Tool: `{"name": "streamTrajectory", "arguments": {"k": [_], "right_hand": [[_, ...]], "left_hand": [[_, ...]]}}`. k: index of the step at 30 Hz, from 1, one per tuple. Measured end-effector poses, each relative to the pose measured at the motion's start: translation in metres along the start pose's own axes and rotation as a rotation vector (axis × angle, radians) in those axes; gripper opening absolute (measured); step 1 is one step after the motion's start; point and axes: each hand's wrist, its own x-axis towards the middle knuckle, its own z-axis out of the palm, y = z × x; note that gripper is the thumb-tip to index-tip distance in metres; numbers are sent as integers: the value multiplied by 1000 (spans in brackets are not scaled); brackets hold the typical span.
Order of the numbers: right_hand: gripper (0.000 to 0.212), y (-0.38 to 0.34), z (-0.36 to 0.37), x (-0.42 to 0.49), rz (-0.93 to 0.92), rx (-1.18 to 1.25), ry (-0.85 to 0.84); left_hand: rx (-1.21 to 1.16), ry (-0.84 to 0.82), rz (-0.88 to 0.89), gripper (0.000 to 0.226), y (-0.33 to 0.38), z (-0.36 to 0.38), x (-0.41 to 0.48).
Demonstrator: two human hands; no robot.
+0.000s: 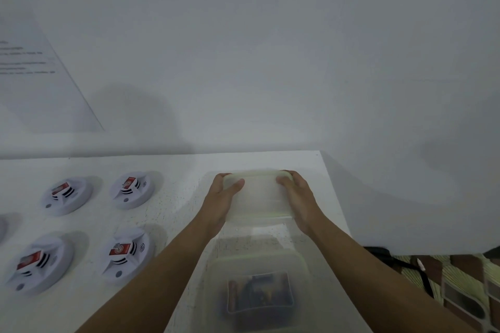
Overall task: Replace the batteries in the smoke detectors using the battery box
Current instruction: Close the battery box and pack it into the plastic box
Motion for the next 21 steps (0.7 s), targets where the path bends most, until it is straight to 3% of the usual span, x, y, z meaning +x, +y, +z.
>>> {"name": "streamTrajectory", "arguments": {"k": [5,9,16,21], "right_hand": [[23,-1,-5,-3,-67,-72,-37],[39,-2,-10,-8,-97,-54,-38],[41,0,-21,-21,-86,-3,16],[29,6,-25,-36,-121,-61,91]], "left_hand": [[257,-38,36,38,3,-7,-1],[132,-78,17,52,6,-19,0],[171,69,81,29,4,-31,-16],[309,246,172,19,-5,-32,-42]]}}
